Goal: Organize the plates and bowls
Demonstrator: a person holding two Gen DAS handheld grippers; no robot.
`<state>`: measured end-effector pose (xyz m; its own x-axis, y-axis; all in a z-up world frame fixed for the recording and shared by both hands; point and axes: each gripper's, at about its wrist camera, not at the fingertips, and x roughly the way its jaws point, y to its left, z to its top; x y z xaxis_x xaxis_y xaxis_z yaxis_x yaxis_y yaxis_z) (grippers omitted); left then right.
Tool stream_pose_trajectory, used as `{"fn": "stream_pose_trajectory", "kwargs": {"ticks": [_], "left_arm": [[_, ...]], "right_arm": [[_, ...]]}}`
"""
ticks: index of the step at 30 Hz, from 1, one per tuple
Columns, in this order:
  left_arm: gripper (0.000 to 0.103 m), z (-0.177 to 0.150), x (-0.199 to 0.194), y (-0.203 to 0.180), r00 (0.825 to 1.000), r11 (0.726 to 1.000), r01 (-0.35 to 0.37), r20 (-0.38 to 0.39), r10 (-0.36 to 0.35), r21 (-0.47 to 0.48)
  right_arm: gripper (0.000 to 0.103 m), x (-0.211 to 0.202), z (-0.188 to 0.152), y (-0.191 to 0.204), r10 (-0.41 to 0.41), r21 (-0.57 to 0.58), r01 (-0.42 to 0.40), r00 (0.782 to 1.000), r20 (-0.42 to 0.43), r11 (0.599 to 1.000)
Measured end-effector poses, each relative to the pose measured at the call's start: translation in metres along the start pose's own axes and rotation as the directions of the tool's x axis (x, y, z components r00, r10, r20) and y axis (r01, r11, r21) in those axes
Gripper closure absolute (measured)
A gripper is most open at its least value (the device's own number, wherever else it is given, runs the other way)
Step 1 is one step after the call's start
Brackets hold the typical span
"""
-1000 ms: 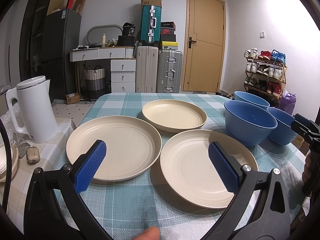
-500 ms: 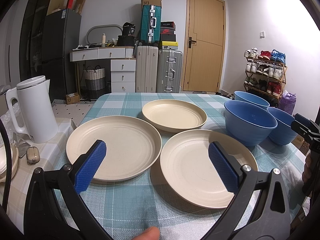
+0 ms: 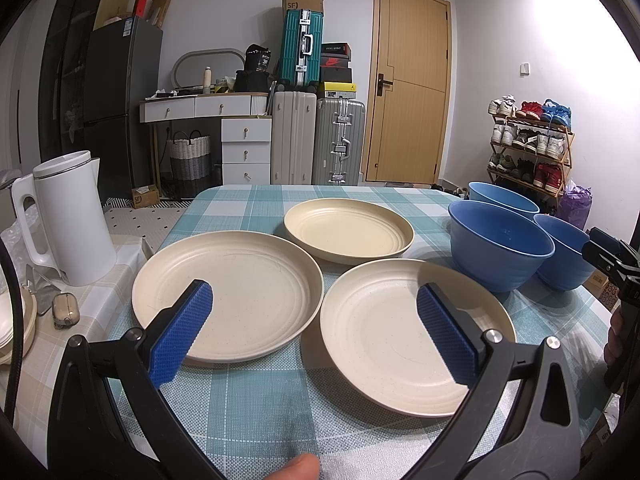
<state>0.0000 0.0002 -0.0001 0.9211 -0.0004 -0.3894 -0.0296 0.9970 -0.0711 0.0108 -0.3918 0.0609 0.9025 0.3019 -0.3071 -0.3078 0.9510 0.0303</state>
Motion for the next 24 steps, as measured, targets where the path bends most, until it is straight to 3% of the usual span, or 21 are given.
{"fn": "stream_pose_trajectory", "kwargs": {"ticks": [24], "left_arm": [[0.001,0.0000,0.0002,0.0001,1.000,1.000,0.000,-0.002,0.000,-0.004]], "right_arm": [[0.000,0.0002,-0.0003,-0.0003,-0.002,0.002,0.002,1.000,-0.002,1.000]]}}
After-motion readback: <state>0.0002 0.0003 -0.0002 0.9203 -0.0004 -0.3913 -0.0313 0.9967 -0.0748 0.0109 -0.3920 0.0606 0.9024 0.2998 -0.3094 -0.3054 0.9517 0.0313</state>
